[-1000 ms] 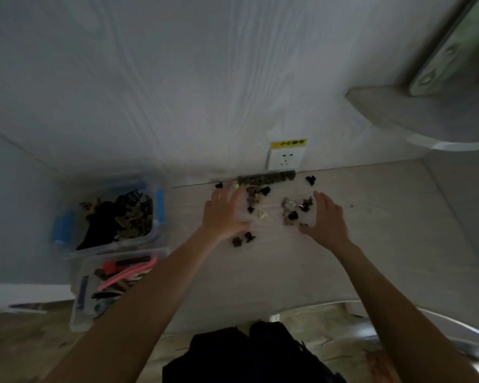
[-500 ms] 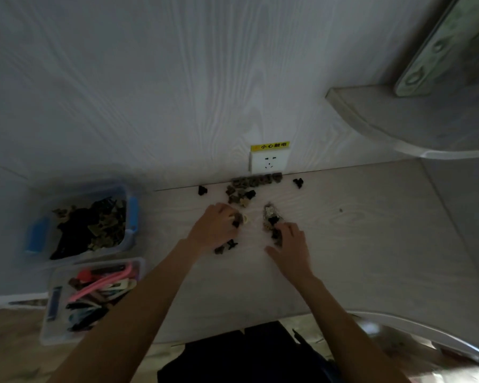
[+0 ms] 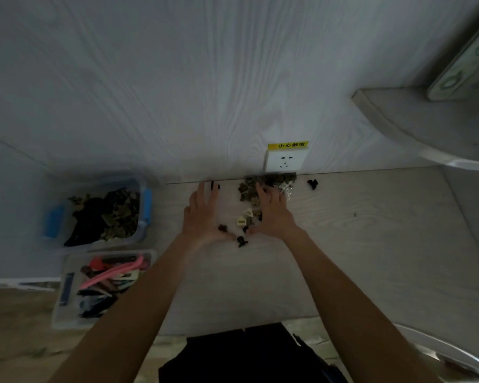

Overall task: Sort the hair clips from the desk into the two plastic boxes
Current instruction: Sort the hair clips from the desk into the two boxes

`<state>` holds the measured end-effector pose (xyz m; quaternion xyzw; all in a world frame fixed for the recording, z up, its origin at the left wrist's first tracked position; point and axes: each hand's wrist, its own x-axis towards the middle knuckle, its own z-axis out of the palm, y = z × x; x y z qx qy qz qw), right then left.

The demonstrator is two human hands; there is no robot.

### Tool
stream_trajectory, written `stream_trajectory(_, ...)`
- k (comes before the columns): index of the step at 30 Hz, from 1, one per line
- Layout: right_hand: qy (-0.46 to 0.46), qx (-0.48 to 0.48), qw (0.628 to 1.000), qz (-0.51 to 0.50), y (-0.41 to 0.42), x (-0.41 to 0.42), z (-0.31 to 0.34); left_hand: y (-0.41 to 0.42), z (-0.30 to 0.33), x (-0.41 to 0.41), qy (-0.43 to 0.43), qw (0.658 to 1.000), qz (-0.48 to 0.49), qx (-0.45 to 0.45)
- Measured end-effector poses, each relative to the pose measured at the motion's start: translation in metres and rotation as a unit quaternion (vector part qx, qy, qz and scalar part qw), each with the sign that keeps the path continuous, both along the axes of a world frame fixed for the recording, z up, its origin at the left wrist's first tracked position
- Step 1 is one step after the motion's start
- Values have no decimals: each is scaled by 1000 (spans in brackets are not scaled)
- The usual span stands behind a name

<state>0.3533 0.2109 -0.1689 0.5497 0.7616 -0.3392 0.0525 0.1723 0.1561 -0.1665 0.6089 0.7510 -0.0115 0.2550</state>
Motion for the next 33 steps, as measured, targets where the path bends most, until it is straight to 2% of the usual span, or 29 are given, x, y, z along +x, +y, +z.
stream_trajectory(4,-10,6,1000,18,-3,-3,1,22,1,-8,-18,999,-28,-20)
stream_trajectory(8,6,49,999,-19,-15,-1,1,22,-4,-6,-80,996,-44,-22)
stream_trajectory(12,29,84,994,-65,-31,0,-1,14,-5,-1,-104,990,-78,-53)
stream_trajectory(16,85,60,990,-90,-49,1,-3,-4,-5,8,-140,984,-73,-87)
stream_trajectory(19,99,49,991,-74,-57,-1,-3,-12,-5,20,-149,986,-46,-52)
stream_trajectory(22,66,49,995,-53,-60,-3,0,-13,-5,27,-177,984,-13,-3)
stream_trajectory(26,-8,56,996,-67,-57,-4,3,-9,-3,30,-189,982,-23,-1)
stream_trajectory(30,58,39,988,-138,-57,-6,0,-6,0,34,-175,984,-44,-11)
stream_trajectory(33,107,35,981,-159,-59,0,1,-9,0,33,-201,979,-19,1)
